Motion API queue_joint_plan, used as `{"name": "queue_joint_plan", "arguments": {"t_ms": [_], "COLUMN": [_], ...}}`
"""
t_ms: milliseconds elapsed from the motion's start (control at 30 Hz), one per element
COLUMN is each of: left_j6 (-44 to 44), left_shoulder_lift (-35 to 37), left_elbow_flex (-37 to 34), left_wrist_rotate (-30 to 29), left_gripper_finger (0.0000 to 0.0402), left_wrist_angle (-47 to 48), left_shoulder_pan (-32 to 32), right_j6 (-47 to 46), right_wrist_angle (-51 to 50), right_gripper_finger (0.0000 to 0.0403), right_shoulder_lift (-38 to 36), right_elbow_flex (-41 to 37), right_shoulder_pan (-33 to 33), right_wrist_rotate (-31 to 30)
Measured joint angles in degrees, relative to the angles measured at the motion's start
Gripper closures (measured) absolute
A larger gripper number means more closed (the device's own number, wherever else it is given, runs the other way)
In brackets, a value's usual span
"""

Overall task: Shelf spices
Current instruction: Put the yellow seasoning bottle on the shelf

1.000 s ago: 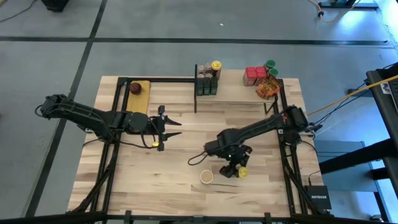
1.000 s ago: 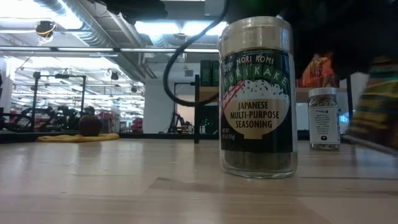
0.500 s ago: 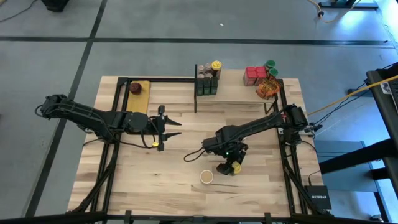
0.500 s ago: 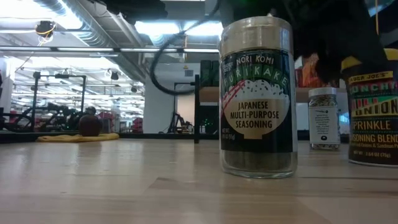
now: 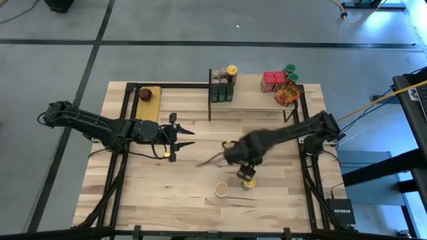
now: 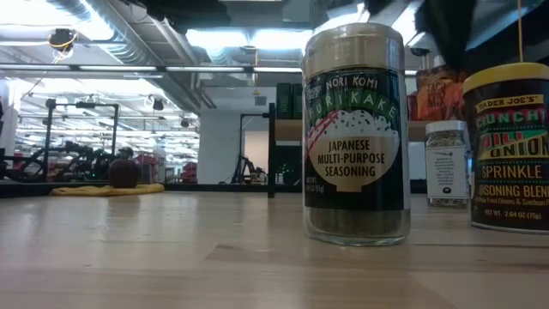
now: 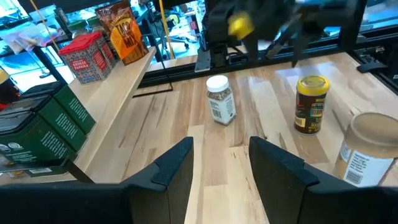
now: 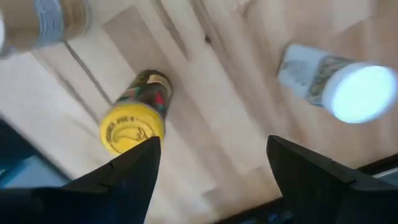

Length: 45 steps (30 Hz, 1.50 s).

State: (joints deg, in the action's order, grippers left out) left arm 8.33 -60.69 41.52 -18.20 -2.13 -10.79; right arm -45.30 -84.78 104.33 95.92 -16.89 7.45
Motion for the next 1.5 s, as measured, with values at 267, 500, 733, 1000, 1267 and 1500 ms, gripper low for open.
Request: {"name": "queue_joint_plan", "arguments": {"t_ms": [267,500,733,1000,1267,1500], "left_j6": [-0.01,-0.77,-0.8,-0.59,1.07,1.19], "left_shoulder_lift": [0.0,0.0,0.0,0.0,0.0,0.0], "left_elbow_flex": [0.0,0.0,0.0,0.0,0.0,0.0], "left_wrist_rotate": [-0.01,0.0,0.0,0.0,-0.01,-0.02], "left_gripper_finger": [0.0251,0.0251,0.0251,0.0251,0.0251,0.0251], "left_wrist_angle": [-0.13,-0.48,-0.41,-0.32,-0.39,-0.43], "left_shoulder_pan": [0.0,0.0,0.01,0.0,0.02,0.07], "right_j6": [-7.75,-13.76,-11.87,-9.9,-7.02,-4.4], "right_wrist_angle": [1.17,1.2,4.71,27.81,50.03,61.07], "right_gripper_finger": [0.0102,0.0102,0.0102,0.0102,0.0102,0.0102], "right_shoulder_lift": [-2.36,-2.9,-6.79,-19.75,-25.45,-24.98], "right_elbow_flex": [0.0,0.0,-1.61,-23.63,-40.59,-45.94], "right_shoulder_pan": [-16.62,-25.41,-25.47,-24.76,-24.74,-24.71], "right_wrist_rotate": [-16.71,-31.22,-34.7,-33.71,-33.47,-34.89]}}
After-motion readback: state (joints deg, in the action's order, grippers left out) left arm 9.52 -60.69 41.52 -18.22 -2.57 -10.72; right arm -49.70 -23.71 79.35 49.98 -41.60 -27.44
